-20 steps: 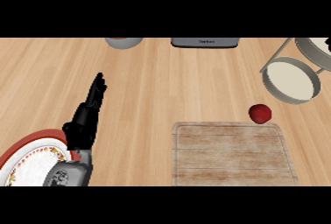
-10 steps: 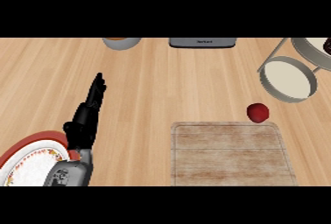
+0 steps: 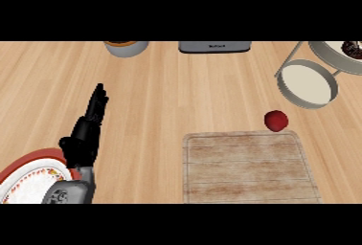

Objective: Pick the cupcake from the cutting board and place it in the tiered basket

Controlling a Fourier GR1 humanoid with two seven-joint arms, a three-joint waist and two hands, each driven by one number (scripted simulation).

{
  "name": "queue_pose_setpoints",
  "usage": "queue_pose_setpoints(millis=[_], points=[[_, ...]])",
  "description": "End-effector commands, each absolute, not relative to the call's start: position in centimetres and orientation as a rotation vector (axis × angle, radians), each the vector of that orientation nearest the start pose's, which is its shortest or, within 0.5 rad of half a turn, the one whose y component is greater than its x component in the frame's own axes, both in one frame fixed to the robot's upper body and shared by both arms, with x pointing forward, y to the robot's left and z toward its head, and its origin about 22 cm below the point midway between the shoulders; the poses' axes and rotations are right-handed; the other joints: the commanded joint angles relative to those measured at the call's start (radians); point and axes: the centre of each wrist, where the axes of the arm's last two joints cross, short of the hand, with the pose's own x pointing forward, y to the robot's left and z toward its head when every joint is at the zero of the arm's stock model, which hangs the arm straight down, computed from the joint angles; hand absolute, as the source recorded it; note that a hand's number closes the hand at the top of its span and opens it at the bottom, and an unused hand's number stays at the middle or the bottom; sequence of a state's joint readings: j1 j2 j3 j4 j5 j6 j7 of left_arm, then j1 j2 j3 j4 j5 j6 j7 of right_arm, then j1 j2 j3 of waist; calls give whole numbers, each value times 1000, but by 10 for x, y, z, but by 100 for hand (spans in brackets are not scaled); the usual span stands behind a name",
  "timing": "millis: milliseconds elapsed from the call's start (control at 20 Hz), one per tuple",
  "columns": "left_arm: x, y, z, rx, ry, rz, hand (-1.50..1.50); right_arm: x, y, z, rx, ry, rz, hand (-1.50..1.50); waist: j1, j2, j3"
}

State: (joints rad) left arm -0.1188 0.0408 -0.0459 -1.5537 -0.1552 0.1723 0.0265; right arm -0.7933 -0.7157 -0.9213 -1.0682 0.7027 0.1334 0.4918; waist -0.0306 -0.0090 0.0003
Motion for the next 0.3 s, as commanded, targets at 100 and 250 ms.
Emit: queue_pose_setpoints(millis=[100,250], points=[[265,207,24,235,-1657,-68,0,196,-562,241,-1085,-1236,-424,-150,-23,-4,1],[257,216,31,228,-1660,-87,0,150,-581,223,-1039,-1257,-430,-150,-7,-1,1]])
